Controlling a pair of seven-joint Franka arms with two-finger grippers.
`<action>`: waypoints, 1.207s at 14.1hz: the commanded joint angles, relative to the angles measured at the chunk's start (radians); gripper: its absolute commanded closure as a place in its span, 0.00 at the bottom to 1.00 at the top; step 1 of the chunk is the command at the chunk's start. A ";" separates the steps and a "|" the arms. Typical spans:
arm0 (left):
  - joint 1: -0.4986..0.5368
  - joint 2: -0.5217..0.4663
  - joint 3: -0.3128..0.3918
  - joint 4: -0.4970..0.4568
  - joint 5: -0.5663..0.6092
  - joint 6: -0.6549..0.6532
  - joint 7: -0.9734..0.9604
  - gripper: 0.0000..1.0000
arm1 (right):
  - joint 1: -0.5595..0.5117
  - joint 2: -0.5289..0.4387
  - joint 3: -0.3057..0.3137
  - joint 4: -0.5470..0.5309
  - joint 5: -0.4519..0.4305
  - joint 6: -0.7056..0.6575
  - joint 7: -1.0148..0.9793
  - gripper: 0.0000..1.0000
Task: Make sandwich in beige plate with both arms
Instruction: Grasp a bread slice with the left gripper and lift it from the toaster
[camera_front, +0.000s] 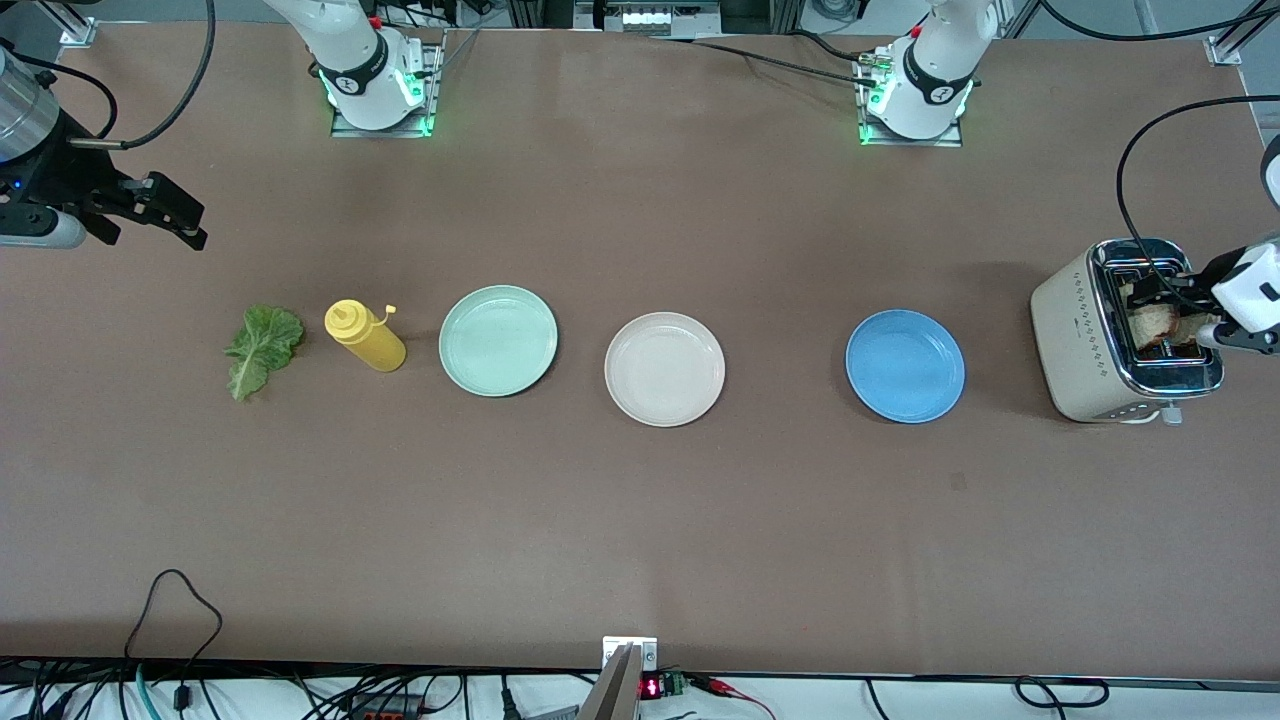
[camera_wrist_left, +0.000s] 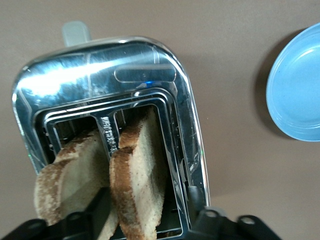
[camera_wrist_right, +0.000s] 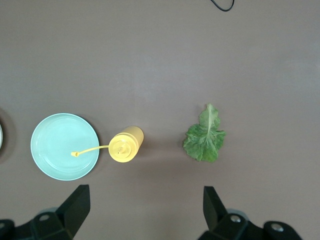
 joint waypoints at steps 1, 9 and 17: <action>0.018 -0.030 -0.010 -0.034 -0.020 0.016 0.020 0.65 | 0.001 -0.009 0.004 -0.006 -0.017 -0.006 0.009 0.00; 0.011 -0.091 -0.025 0.046 -0.012 -0.057 0.018 0.99 | 0.003 -0.010 0.004 -0.006 -0.017 -0.006 0.009 0.00; -0.006 -0.083 -0.183 0.351 -0.001 -0.443 0.009 0.99 | 0.003 -0.012 0.004 -0.004 -0.017 -0.006 0.009 0.00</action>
